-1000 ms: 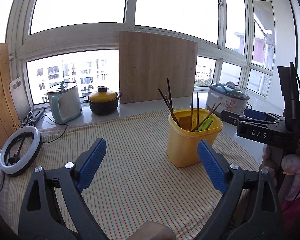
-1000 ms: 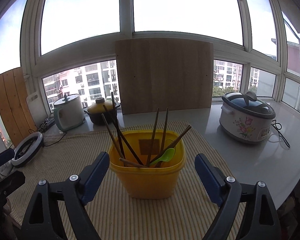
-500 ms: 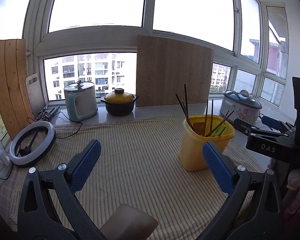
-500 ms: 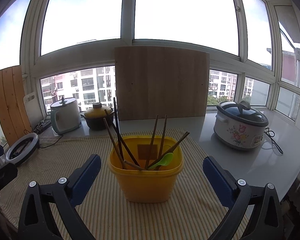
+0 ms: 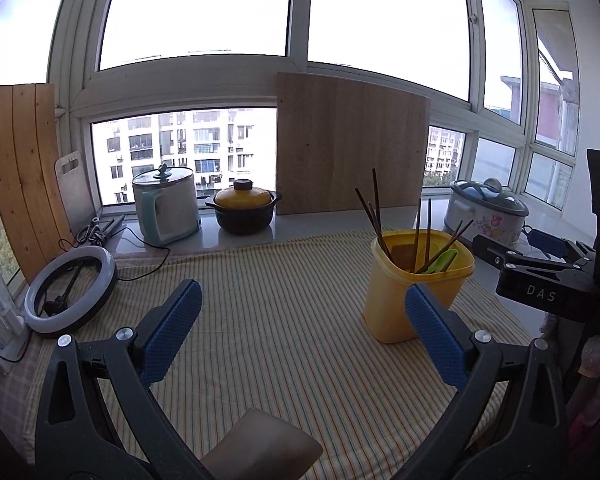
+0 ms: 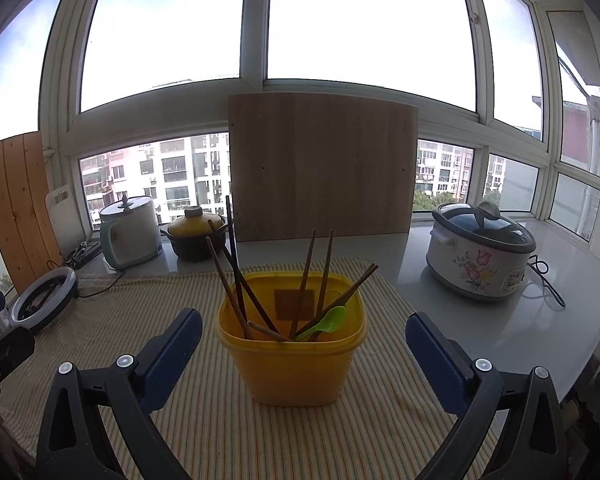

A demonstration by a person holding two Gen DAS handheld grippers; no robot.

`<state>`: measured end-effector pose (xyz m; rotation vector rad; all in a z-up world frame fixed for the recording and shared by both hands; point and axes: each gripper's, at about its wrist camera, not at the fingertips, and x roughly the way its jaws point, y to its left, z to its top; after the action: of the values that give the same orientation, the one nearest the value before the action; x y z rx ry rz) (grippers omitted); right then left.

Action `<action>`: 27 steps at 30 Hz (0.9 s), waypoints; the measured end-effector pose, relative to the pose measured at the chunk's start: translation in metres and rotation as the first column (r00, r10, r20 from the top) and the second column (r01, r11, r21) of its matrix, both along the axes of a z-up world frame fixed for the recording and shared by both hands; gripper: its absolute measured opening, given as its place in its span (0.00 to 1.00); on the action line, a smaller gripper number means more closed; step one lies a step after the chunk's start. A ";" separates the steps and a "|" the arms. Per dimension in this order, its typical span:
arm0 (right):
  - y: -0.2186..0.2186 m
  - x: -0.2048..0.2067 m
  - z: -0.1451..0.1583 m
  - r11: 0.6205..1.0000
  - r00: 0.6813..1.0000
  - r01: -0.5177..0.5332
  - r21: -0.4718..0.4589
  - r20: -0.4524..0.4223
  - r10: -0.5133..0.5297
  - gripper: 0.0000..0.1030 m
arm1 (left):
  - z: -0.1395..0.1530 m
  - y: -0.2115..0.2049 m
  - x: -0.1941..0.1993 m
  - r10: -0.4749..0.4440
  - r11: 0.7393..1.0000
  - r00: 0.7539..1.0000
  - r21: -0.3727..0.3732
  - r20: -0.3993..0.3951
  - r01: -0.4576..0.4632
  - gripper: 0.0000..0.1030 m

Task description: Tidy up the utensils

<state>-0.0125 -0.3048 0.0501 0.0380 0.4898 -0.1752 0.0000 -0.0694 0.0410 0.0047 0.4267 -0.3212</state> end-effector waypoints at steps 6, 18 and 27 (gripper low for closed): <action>0.000 0.001 -0.002 1.000 1.000 -0.008 0.004 -0.005 0.008 1.00 | 0.000 0.000 0.000 -0.001 1.000 1.000 0.002 -0.001 0.001 1.00; -0.001 0.003 -0.003 1.000 1.000 -0.007 0.008 -0.013 0.007 1.00 | 0.001 0.001 0.002 0.008 1.000 1.000 0.008 0.003 -0.008 1.00; -0.002 0.004 -0.007 1.000 1.000 -0.011 0.009 -0.022 0.011 1.00 | 0.001 0.005 0.005 0.017 1.000 1.000 0.016 0.004 -0.017 1.00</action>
<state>-0.0085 -0.3067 0.0436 0.0417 0.5131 -0.1625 0.0050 -0.0644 0.0421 0.0168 0.4255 -0.3006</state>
